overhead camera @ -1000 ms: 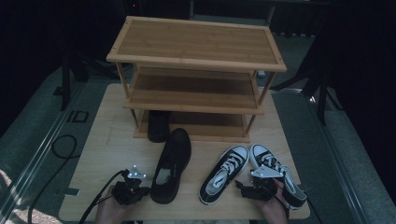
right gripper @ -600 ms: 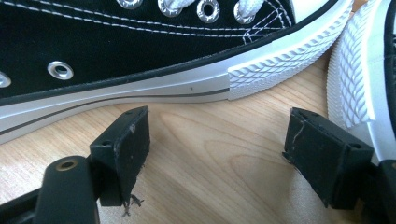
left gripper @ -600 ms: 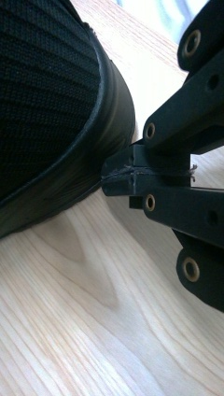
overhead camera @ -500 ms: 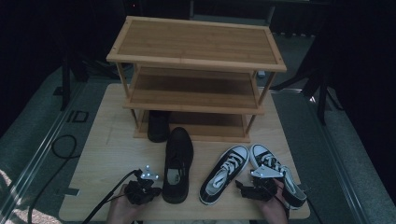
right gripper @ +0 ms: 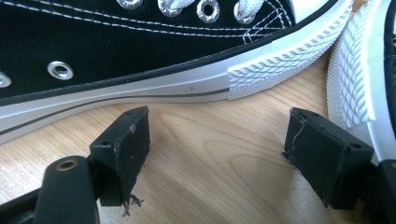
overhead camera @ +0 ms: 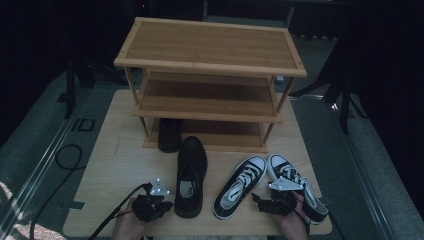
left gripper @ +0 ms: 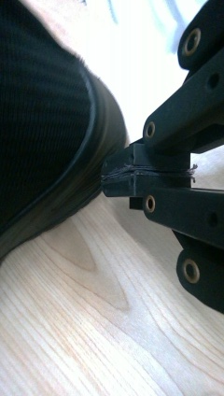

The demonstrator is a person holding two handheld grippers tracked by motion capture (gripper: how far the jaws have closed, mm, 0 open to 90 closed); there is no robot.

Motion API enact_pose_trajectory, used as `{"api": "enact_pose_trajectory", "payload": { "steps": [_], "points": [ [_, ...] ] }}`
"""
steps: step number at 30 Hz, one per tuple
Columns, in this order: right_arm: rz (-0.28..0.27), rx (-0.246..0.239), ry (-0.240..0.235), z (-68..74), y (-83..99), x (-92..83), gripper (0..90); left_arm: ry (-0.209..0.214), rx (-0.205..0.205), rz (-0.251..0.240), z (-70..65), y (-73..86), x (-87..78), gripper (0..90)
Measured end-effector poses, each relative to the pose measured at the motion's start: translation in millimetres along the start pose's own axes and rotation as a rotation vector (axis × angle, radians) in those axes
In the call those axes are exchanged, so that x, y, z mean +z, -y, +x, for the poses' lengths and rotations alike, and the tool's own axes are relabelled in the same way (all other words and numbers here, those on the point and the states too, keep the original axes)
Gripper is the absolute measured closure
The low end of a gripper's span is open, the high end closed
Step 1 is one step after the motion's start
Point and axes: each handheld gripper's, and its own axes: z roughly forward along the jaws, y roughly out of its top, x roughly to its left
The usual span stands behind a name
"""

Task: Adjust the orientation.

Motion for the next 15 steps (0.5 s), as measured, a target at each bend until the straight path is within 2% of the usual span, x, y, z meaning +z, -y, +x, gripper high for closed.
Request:
{"api": "enact_pose_trajectory", "payload": {
  "steps": [1, 7, 15],
  "points": [
    [0.0, 0.0, 0.0, 0.0, 0.0, 0.0, 22.1, 0.0, 0.0, 0.0, 0.0, 0.0, 0.0, 89.3],
    [0.0, 0.0, 0.0, 0.0, 0.0, 0.0, 22.2, 0.001, 0.061, -0.015, -16.2, 1.3, -13.6, 89.1],
    [0.0, 0.0, 0.0, 0.0, 0.0, 0.0, 22.2, 0.013, 0.135, -0.017, -33.4, -4.1, -14.8, 88.9]
  ]
}}
